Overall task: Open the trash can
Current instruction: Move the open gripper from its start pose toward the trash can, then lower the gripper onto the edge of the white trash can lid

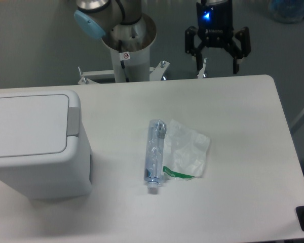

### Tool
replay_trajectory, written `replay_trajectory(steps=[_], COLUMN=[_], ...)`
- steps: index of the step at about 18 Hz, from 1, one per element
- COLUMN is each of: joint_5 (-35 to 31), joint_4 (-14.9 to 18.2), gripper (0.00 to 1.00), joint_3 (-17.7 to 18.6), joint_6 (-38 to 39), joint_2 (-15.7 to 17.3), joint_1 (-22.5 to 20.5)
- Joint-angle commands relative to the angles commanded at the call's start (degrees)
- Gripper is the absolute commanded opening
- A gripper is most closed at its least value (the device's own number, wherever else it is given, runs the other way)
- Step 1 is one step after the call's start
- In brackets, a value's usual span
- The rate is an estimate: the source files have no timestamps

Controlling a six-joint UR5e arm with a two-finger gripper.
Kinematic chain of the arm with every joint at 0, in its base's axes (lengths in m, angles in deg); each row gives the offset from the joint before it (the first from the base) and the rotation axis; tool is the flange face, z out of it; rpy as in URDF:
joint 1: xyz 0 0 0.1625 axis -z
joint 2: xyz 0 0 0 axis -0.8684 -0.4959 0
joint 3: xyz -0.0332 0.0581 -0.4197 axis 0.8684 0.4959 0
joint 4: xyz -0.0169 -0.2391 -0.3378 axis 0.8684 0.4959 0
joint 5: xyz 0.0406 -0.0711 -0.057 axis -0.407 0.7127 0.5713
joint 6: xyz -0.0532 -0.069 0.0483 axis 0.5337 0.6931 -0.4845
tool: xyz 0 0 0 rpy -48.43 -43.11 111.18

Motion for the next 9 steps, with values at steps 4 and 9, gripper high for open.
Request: replay_trajectory(steps=[4, 9], joint_5=[1.1, 5.8], joint_4=[-0.1, -4.1], gripper=[1.00, 1.00], joint_3=[-0.3, -2.8], joint_6=[11.0, 27.5], joint_2=[-0.8, -3.6], joint_1=[4.7, 9.4])
